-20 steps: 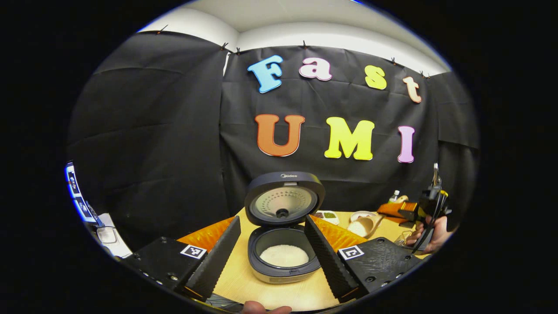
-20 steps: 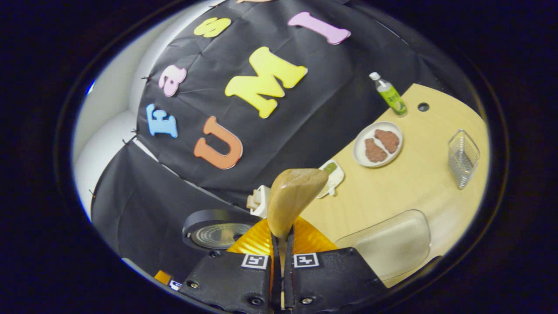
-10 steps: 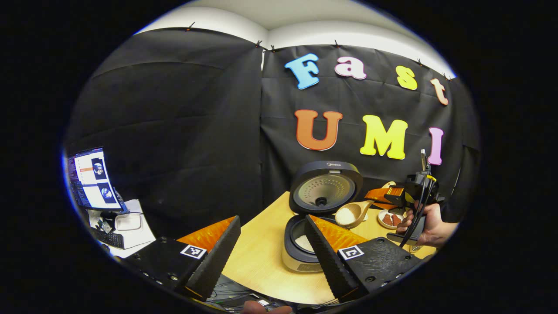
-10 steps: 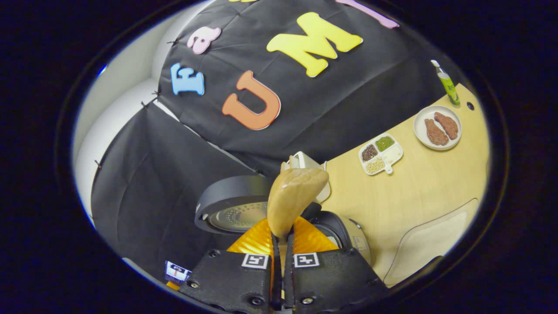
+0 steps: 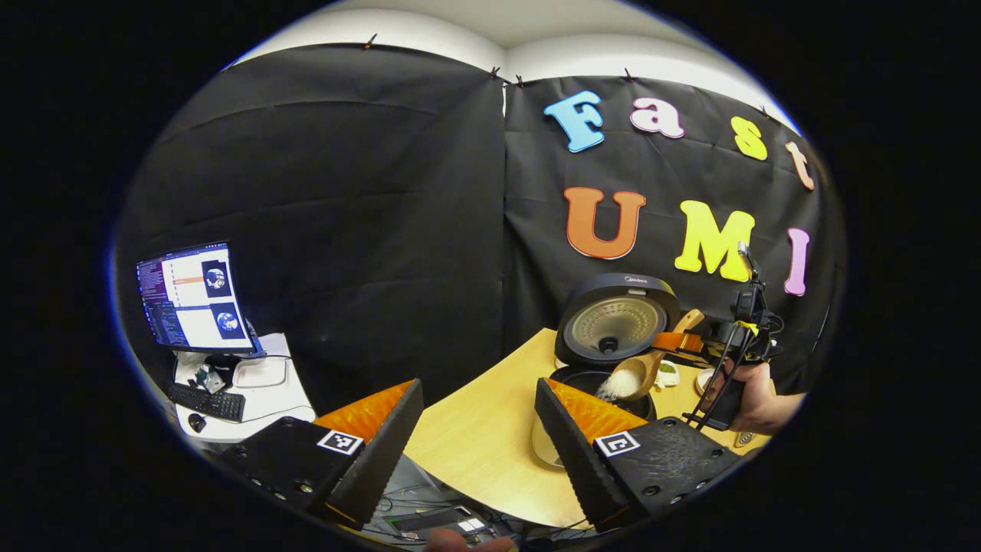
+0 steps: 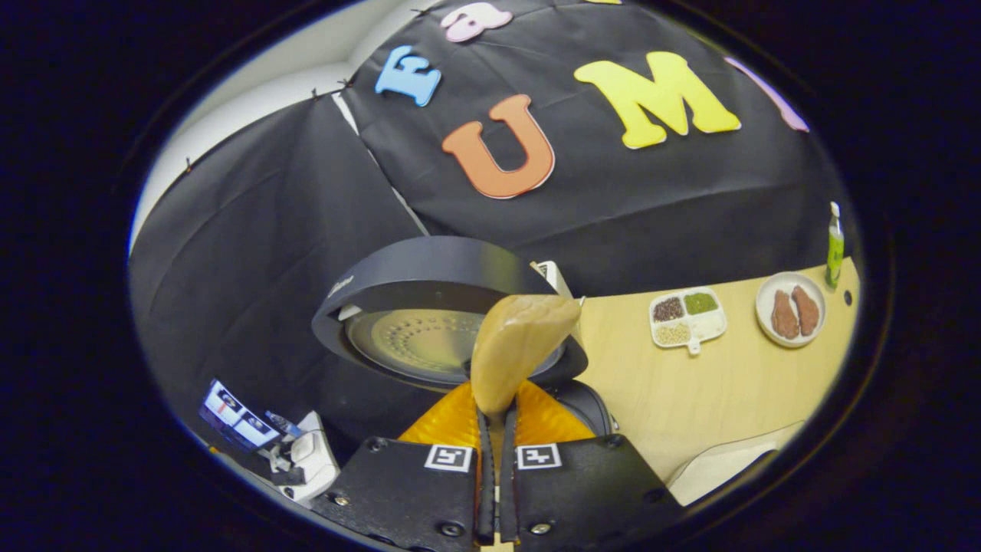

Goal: Close the left gripper, press the button to open the rice cooker; take a wooden spoon from the chopstick holder with the right hand, scoop a spoonful of rice and pour it into the rice cooker, then put the wooden spoon back into the chopstick holder.

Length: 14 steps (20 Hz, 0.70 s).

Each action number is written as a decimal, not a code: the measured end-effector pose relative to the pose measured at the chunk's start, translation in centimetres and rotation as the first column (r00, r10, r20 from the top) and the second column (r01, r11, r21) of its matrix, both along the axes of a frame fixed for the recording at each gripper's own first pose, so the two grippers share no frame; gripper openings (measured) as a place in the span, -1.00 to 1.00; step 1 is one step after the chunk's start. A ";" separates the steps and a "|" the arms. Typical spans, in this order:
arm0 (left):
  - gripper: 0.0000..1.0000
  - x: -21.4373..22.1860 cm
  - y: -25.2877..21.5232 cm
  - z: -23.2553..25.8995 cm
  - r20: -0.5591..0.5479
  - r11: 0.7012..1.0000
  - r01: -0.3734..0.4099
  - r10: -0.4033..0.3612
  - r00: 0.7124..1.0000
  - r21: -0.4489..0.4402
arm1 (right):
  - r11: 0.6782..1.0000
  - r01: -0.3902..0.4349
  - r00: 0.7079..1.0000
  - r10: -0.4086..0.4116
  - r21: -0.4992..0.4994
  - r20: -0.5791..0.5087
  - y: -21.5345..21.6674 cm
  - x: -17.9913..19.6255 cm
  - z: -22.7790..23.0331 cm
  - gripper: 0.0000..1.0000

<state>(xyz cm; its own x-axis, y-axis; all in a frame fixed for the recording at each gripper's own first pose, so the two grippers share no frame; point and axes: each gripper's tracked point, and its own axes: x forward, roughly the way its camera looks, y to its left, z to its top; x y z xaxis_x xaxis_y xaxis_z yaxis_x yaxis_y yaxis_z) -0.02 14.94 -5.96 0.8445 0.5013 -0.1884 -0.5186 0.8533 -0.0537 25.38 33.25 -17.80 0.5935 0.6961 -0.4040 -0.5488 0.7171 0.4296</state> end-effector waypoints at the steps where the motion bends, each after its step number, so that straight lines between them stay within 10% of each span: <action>1: 0.89 -0.1 0.1 0.0 0.001 1.000 -0.006 0.006 1.000 -0.001 | 1.000 -0.010 1.000 0.011 -0.012 0.015 0.3 -0.2 0.1 -0.84; 14: 0.89 -0.1 0.7 0.5 0.021 1.000 -0.005 0.005 1.000 -0.006 | 0.977 -0.043 0.956 0.102 -0.211 0.275 1.2 -0.2 2.5 -0.84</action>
